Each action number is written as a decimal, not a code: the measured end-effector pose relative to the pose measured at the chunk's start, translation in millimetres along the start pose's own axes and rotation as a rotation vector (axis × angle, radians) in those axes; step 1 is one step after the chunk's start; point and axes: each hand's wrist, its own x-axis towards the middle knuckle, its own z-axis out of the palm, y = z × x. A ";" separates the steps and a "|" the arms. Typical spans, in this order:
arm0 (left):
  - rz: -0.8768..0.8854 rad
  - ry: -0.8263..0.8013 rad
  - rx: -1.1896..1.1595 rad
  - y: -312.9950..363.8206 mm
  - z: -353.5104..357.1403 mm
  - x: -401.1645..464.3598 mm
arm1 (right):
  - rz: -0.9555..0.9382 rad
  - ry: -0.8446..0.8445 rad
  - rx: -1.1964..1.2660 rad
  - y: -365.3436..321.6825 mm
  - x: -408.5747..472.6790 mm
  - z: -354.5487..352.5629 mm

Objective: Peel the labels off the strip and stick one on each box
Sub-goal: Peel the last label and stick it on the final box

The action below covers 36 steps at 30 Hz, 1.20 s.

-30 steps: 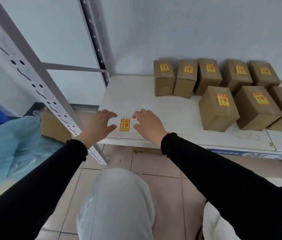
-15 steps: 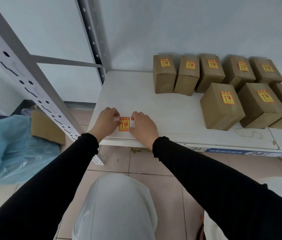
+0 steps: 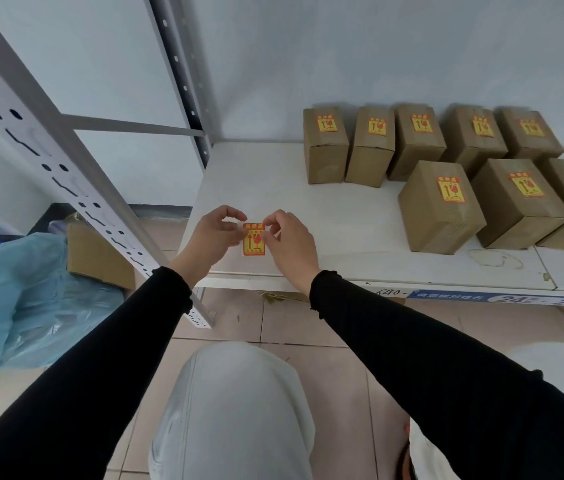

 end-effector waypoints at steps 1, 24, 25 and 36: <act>0.000 -0.001 0.002 1.6 1.1 -0.8 | -0.001 0.002 0.003 -0.8 -0.2 -0.9; 0.108 0.184 0.357 33.0 15.8 -2.9 | -0.033 0.110 0.184 -0.7 -1.9 -66.3; 0.160 0.171 0.365 41.7 21.5 -6.2 | -0.039 0.130 0.182 -0.4 -0.1 -75.9; 0.285 -0.001 0.284 149.2 128.2 -30.8 | -0.146 0.311 0.233 14.3 -0.7 -212.2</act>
